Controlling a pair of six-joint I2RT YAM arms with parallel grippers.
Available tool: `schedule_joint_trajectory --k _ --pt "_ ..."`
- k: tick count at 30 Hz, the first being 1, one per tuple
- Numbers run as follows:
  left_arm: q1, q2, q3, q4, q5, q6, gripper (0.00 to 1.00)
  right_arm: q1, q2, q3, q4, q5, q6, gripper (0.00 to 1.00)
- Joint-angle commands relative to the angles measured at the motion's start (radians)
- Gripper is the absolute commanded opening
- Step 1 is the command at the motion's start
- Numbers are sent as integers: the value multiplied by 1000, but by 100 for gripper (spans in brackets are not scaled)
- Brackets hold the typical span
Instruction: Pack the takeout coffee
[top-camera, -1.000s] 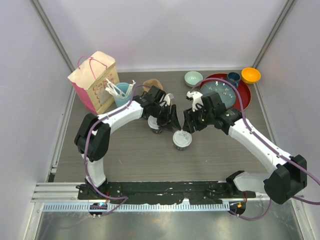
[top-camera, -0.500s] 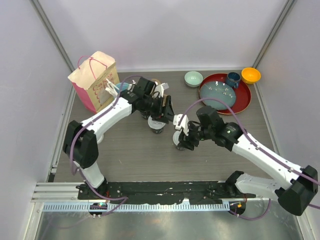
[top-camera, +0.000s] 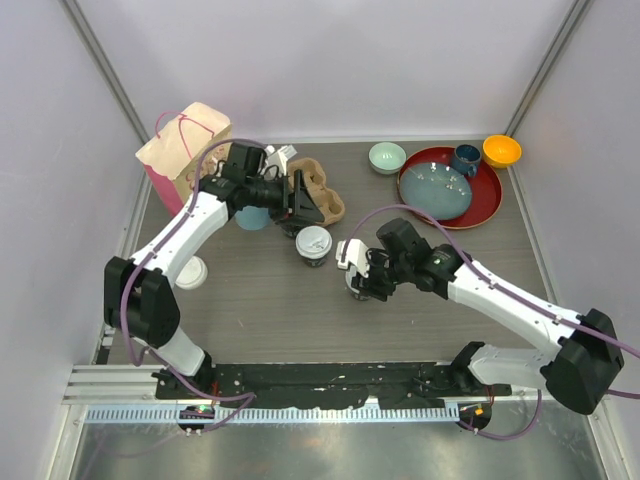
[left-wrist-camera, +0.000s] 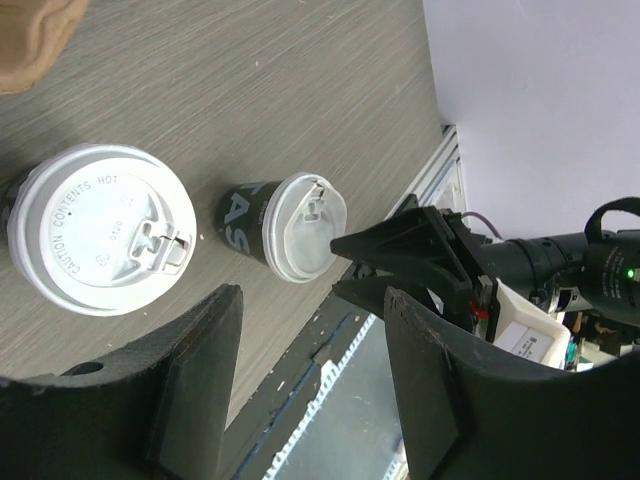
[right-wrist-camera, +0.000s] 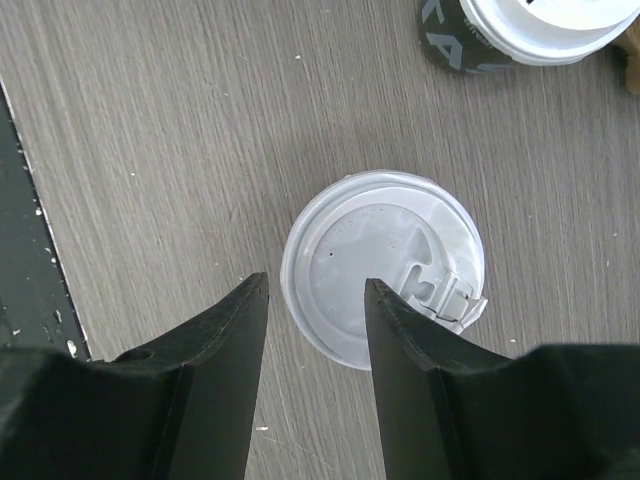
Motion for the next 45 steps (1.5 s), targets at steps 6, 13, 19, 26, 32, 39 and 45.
schedule_joint_trajectory --k 6,13,19,26,32,39,45 --pt "1 -62 -13 14 58 52 62 6 71 8 37 50 7 49" --pt "2 -62 9 -6 74 70 62 6 50 27 28 53 28 49" --pt "31 -79 59 -105 49 185 62 6 -2 112 60 47 175 61" --pt "114 -131 82 -233 0 335 63 -110 -7 189 10 351 608 69" --pt "154 -170 35 -207 -18 342 63 -178 -10 70 37 273 682 71" --pt "157 -180 12 -191 -18 331 63 -178 21 14 103 236 687 68" --pt "163 -202 27 -222 -46 378 62 -176 58 -19 108 213 705 67"
